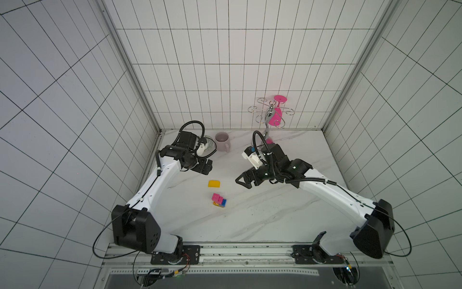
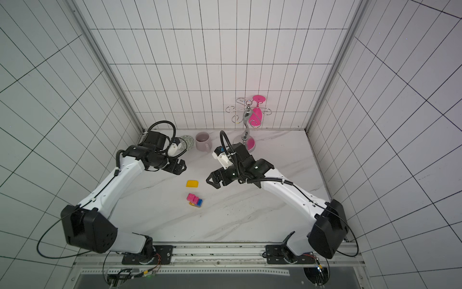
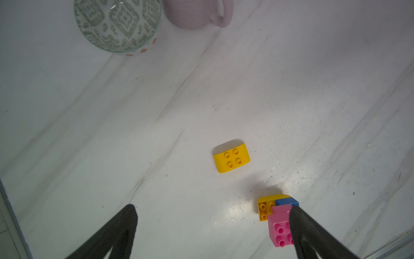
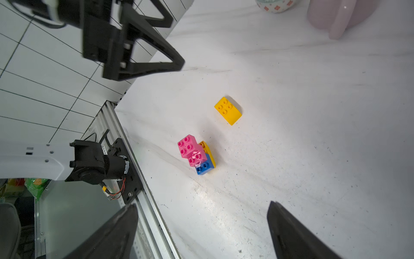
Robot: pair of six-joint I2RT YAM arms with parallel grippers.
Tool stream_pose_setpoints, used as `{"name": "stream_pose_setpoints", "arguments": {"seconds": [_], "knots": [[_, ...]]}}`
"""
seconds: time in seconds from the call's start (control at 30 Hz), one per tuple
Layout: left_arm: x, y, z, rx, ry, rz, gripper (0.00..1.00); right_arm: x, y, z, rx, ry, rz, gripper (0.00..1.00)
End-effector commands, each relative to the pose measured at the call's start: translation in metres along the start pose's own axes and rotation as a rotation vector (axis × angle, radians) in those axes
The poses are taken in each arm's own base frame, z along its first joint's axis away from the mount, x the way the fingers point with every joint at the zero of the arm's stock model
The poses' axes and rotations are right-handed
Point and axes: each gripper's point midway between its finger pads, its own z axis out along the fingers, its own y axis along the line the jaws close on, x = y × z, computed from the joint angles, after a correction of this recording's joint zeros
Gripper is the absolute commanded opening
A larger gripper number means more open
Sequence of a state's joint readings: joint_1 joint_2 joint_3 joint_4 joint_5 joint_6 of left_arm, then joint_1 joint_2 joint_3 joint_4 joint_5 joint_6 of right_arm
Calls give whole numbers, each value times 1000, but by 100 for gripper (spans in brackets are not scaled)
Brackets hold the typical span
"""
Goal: Assemble the letter s with lego
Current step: Pick up the lego brick from the center of the board.
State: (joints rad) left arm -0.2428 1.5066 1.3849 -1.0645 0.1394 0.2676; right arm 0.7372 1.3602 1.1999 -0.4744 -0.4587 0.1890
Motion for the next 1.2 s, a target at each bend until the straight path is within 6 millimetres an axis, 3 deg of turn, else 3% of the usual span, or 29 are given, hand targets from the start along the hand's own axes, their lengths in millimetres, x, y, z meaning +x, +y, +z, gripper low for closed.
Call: {"name": "stream_pose_setpoints", "arguments": {"seconds": [0.0, 0.07, 0.13, 0.3, 0.5, 0.77, 0.93, 1.17], "knots": [[-7, 25, 8, -102, 77, 273, 98, 5, 8, -15, -48, -60, -119, 94], [-23, 30, 15, -66, 43, 292, 98, 11, 9, -18, -67, -66, -121, 94], [-24, 26, 29, -38, 78, 386, 97, 16, 8, -19, -73, -61, -110, 93], [5, -3, 78, 123, 214, 551, 89, 18, 6, -16, -103, -86, -87, 94], [23, -15, 120, 160, 312, 609, 80, 17, -2, -10, -100, -78, -59, 93], [39, -23, 135, 179, 352, 653, 76, 26, -15, -3, -71, -62, -31, 93], [50, -23, 146, 172, 378, 658, 73, 21, -20, -3, -56, -78, -13, 92], [50, -21, 155, 154, 369, 656, 64, 14, -26, -7, -49, -109, 24, 92]]}}
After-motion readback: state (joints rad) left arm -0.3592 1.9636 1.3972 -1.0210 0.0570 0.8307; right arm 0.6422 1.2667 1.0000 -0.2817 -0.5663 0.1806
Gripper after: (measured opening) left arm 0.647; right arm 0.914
